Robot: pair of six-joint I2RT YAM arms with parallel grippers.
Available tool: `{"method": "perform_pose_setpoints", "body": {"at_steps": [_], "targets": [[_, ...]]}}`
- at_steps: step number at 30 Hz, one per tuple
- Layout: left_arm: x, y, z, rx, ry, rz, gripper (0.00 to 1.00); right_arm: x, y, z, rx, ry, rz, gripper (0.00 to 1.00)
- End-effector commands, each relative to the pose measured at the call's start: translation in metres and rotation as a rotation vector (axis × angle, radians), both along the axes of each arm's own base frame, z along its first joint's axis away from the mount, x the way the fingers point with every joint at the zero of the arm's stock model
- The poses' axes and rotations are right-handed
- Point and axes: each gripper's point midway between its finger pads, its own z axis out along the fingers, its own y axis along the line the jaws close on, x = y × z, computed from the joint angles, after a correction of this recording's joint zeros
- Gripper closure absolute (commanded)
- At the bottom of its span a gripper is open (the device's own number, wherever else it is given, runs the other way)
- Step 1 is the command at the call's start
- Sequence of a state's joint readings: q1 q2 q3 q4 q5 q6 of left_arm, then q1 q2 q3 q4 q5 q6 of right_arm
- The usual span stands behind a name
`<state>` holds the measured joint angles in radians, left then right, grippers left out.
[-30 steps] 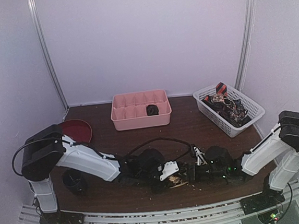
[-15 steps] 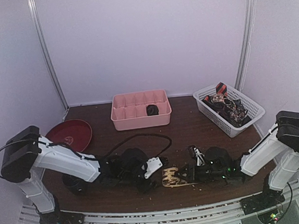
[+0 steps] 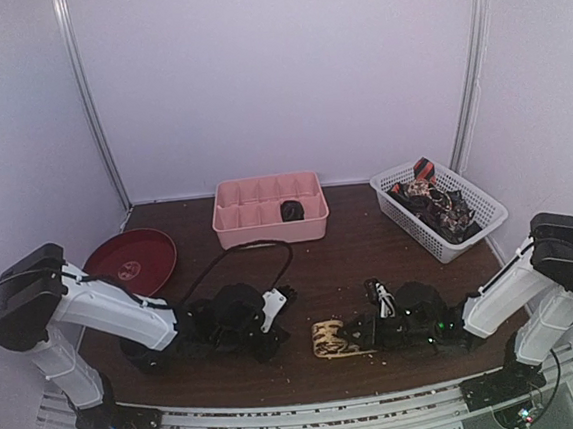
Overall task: Roll the ties
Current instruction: Roll the tie at the center of the board.
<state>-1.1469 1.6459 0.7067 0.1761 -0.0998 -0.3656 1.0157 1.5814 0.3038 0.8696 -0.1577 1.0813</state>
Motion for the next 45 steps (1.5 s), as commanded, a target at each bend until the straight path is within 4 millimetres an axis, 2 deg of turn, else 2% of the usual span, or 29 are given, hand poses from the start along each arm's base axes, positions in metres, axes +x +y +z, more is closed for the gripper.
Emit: {"method": "perform_pose_setpoints", "body": {"at_steps": [1,3,8,18,35,45], "targets": [[0.001,-0.034,0.007,-0.114,0.073,-0.002,0.97,-0.001,-0.013,-0.013,-0.055,0.013,-0.03,0.71],[-0.002,-0.045,0.001,-0.127,0.108,-0.024,1.0,-0.001,-0.012,-0.012,-0.056,0.009,-0.027,0.71],[-0.006,-0.065,-0.007,-0.161,0.162,-0.064,1.0,0.0,-0.015,-0.01,-0.068,-0.002,-0.029,0.71],[-0.007,-0.076,0.012,-0.222,0.151,-0.08,1.0,-0.002,-0.018,-0.008,-0.135,-0.04,0.008,0.71],[-0.012,-0.097,0.014,-0.173,0.137,-0.1,1.0,-0.003,-0.022,-0.005,-0.205,-0.087,0.039,0.71],[-0.015,-0.105,0.012,-0.141,0.147,-0.089,0.81,-0.002,-0.03,-0.007,-0.24,-0.098,0.026,0.72]]}}
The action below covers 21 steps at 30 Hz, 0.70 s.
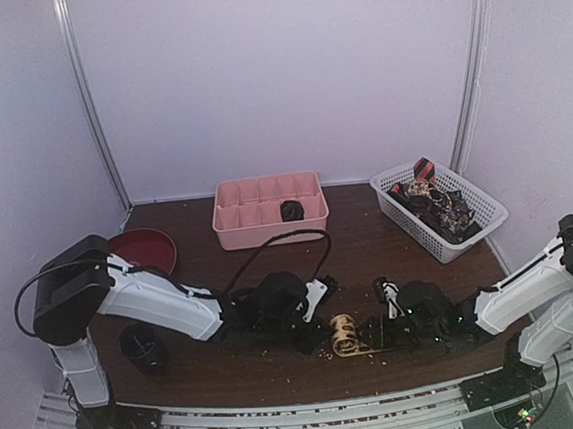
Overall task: Roll the ties
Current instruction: Roll the tie at the center of the board.
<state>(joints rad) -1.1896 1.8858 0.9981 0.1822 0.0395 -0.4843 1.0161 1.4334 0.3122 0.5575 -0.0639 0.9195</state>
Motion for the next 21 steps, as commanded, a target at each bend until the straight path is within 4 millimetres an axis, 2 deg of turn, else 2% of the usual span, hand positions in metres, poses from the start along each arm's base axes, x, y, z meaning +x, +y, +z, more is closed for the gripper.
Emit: {"method": "perform_pose_setpoints", "body": {"at_steps": [1,6,12,18,21], "targets": [[-0.007,-0.015,0.005,-0.013,0.004,-0.021,0.79,-0.001,0.002,0.004,-0.017,-0.016,0.014,0.72],[-0.007,-0.017,0.007,-0.005,0.014,-0.01,0.75,-0.001,-0.001,0.004,-0.022,-0.022,0.008,0.72],[-0.004,-0.016,-0.001,0.039,0.033,0.016,0.78,-0.001,-0.005,0.002,-0.039,-0.023,-0.003,0.72],[0.001,-0.014,-0.003,0.066,0.026,0.04,0.78,0.004,-0.019,0.001,-0.098,-0.037,-0.05,0.72],[0.002,-0.013,-0.002,0.072,0.023,0.046,0.77,0.006,-0.025,0.006,-0.101,-0.056,-0.076,0.73]]}}
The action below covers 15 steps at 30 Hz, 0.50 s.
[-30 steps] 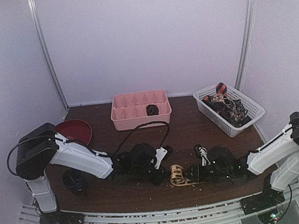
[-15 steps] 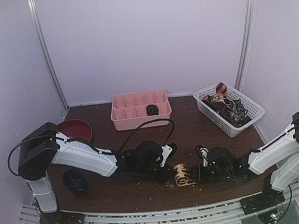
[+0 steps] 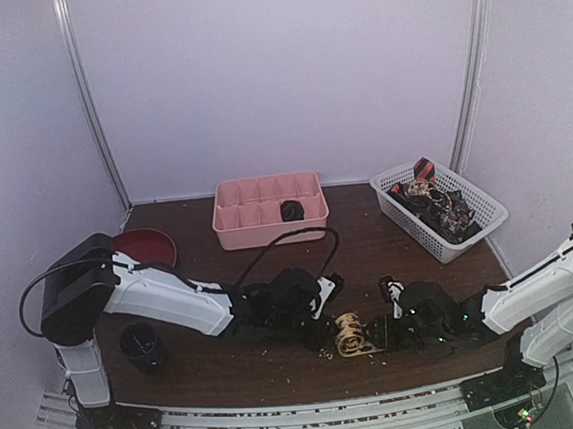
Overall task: Roll the ties
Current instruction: Roll the tie at the center of the board.
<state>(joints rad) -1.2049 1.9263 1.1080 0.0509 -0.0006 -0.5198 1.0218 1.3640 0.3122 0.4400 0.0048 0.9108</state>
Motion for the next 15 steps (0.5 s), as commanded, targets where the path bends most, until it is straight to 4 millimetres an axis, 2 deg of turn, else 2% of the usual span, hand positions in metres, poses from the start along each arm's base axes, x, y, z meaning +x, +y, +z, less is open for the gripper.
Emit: {"method": "perform_pose_setpoints", "body": {"at_steps": [1,9,12,15], "targets": [[-0.001,-0.004,-0.001,0.014,-0.001,0.008,0.77,0.005,-0.011,0.008,-0.032,-0.046,-0.039,0.73],[0.002,-0.006,0.004,0.011,-0.01,0.013,0.76,0.006,-0.016,0.017,-0.009,-0.064,-0.062,0.74],[0.002,-0.006,0.006,0.008,-0.01,0.019,0.76,0.005,-0.012,0.017,-0.004,-0.065,-0.045,0.74],[0.003,-0.004,0.008,0.001,-0.013,0.026,0.76,0.001,0.0,0.014,0.017,-0.041,-0.002,0.74]]}}
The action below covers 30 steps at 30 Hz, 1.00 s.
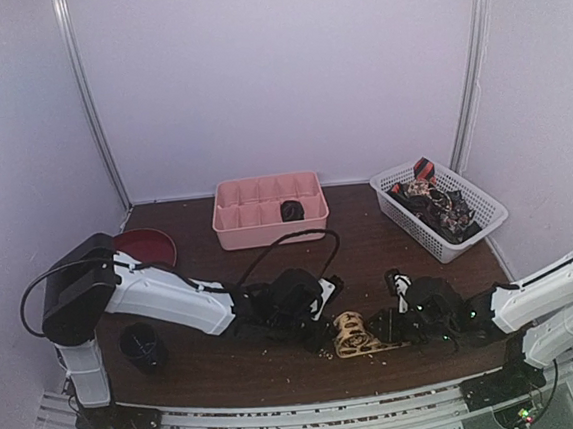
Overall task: Roll the ties
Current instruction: Roll the tie at the center of the board.
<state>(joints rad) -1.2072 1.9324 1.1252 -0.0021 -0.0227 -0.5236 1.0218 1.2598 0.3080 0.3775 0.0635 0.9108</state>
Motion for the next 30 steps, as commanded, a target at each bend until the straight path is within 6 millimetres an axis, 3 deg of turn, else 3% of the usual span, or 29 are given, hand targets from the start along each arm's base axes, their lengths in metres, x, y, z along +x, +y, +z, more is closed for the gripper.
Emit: {"method": "perform_pose_setpoints", "body": {"at_steps": [1,8,11,15,19,23,30], "targets": [[0.002,-0.009,0.014,-0.044,-0.017,0.014,0.76,-0.006,0.014,-0.007,0.01,0.017,0.057,0.75],[-0.001,-0.012,0.026,-0.1,-0.008,0.007,0.77,-0.013,0.038,-0.01,0.011,0.029,0.099,0.75],[-0.004,-0.015,0.033,-0.134,0.002,-0.004,0.8,-0.01,0.038,-0.008,0.012,0.016,0.085,0.75],[-0.005,-0.012,0.027,-0.121,0.013,0.008,0.8,-0.009,0.036,-0.012,-0.02,0.011,0.086,0.76],[-0.003,-0.007,0.029,-0.132,0.01,0.028,0.73,-0.008,0.031,-0.016,-0.045,0.01,0.075,0.75],[0.005,0.005,0.024,-0.072,-0.004,0.091,0.72,-0.008,0.032,-0.016,-0.049,0.011,0.08,0.75],[0.006,0.019,0.021,-0.036,0.002,0.128,0.92,-0.009,0.037,-0.018,-0.051,0.015,0.101,0.76]]}}
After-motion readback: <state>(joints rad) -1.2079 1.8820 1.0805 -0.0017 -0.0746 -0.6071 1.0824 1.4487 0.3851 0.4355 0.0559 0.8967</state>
